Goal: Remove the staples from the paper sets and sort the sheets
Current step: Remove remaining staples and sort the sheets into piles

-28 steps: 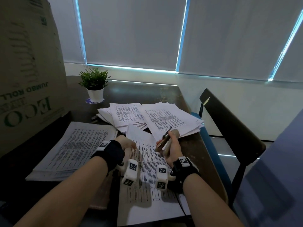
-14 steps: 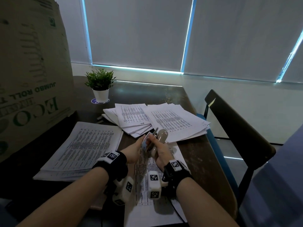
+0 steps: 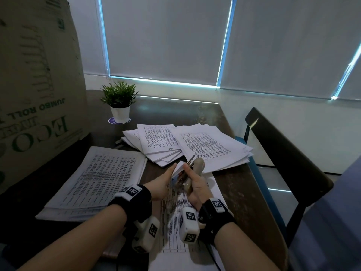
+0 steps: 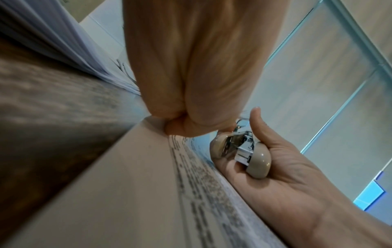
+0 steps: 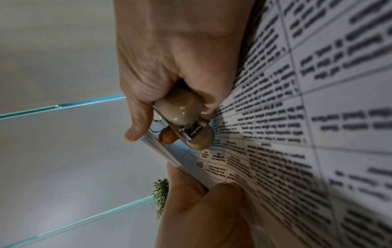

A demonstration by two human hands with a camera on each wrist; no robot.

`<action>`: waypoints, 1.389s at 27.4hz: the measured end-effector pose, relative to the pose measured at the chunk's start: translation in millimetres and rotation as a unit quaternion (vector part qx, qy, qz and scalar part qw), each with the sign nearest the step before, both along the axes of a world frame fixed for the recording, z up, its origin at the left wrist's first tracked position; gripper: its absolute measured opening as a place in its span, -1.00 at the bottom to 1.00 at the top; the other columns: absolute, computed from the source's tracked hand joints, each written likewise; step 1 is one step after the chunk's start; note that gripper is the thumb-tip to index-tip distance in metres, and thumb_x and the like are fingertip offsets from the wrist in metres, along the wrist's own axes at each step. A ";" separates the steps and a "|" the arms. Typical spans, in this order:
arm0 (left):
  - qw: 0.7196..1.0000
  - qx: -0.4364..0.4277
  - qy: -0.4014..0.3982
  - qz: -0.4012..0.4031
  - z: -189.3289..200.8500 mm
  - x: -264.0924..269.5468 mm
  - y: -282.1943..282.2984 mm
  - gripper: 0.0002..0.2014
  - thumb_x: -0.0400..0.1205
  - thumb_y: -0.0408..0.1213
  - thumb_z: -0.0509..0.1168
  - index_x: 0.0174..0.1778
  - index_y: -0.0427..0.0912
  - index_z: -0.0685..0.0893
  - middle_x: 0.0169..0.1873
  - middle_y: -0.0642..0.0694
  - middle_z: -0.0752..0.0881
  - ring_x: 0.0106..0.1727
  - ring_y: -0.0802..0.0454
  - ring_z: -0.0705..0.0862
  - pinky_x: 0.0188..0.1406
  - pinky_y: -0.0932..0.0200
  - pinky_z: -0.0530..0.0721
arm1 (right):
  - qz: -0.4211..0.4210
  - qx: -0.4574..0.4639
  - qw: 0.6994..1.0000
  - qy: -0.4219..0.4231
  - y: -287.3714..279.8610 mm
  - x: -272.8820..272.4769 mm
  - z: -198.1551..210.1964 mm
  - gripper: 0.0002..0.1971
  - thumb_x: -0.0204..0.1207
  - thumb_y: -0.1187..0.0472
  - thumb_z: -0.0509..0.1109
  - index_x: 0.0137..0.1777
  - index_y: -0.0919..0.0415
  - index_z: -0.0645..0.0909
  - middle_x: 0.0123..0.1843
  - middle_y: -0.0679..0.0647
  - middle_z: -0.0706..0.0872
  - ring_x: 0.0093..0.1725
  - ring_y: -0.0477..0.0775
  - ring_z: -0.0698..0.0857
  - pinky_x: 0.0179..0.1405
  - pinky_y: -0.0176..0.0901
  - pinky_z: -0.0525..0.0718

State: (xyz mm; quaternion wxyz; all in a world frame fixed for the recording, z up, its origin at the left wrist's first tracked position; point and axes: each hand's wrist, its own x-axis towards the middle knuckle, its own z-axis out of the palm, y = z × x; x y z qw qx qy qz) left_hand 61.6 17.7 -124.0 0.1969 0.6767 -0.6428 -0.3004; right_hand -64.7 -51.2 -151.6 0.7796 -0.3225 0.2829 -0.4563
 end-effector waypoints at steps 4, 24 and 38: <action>1.000 -0.002 0.000 0.004 -0.9 -0.9 1.2 -0.11 0.58 -0.64 0.05 0.68 0.05 -0.26 0.57 -0.16 0.34 0.43 -0.04 0.49 0.13 0.37 0.43 | -0.002 0.013 1.000 -0.004 0.0 0.8 -3.5 -0.76 0.30 0.19 0.58 -0.11 0.33 0.77 -0.06 0.34 0.78 -0.16 0.27 0.78 -0.13 0.11 0.74; 1.000 -0.002 -0.013 0.010 -0.9 1.6 0.2 -0.05 0.53 -0.62 0.11 0.66 0.13 -0.27 0.49 -0.18 0.46 0.32 -0.04 0.59 0.33 0.05 0.57 | 0.001 0.057 0.998 -0.038 3.6 -3.7 4.6 -0.85 0.40 0.30 0.54 -0.10 0.34 0.65 -0.37 0.16 0.69 -0.47 0.04 0.70 -0.58 -0.15 0.65; 0.980 -0.175 0.060 0.075 -9.6 6.9 -3.7 0.03 0.46 -0.66 0.31 0.68 0.01 -0.16 0.50 0.07 0.12 0.52 0.17 0.20 0.41 0.31 0.27 | -0.007 0.054 0.998 -0.007 -2.2 -4.5 1.2 -0.83 0.48 0.42 0.49 -0.28 0.31 0.58 -0.47 0.13 0.65 -0.62 -0.03 0.59 -0.66 -0.23 0.59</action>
